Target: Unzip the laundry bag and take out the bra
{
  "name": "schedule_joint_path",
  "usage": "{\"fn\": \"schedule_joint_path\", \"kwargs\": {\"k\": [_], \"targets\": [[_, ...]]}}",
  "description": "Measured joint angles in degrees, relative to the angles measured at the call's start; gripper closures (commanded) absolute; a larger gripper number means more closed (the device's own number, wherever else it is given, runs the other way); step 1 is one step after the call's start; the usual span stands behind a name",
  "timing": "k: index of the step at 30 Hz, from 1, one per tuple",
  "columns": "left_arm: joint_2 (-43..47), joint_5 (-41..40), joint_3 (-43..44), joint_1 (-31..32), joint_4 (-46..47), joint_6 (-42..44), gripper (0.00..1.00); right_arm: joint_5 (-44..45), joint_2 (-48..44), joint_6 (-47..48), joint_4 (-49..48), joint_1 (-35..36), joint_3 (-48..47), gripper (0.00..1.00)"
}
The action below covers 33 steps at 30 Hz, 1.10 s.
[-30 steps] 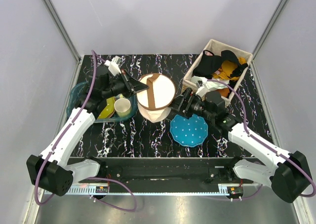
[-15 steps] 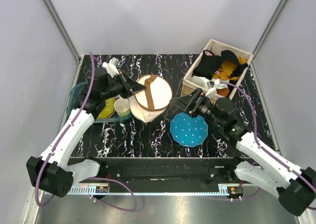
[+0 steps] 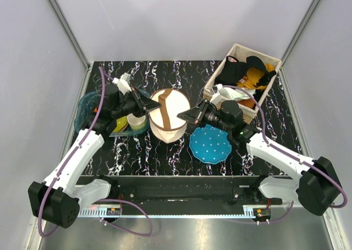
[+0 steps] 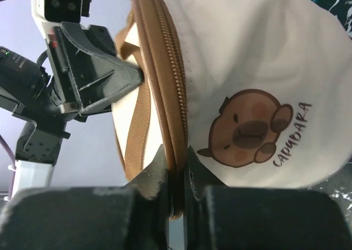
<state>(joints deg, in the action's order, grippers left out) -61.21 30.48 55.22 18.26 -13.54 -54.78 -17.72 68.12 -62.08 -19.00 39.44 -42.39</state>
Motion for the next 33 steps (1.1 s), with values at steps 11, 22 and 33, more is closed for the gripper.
{"fn": "schedule_joint_path", "kwargs": {"k": [11,22,33], "targets": [[4.6,-6.1,3.9,-1.4,-13.8,10.4,0.04,-18.4,4.2,20.5,18.3,-3.5,-12.2,1.0],[1.3,9.8,7.6,-1.9,-17.2,26.6,0.09,-41.0,8.1,37.7,34.0,-3.8,-18.0,1.0],[-1.9,15.8,5.6,5.2,-16.4,29.7,1.0,-42.2,11.6,40.4,39.7,-4.2,-20.7,0.17]]}}
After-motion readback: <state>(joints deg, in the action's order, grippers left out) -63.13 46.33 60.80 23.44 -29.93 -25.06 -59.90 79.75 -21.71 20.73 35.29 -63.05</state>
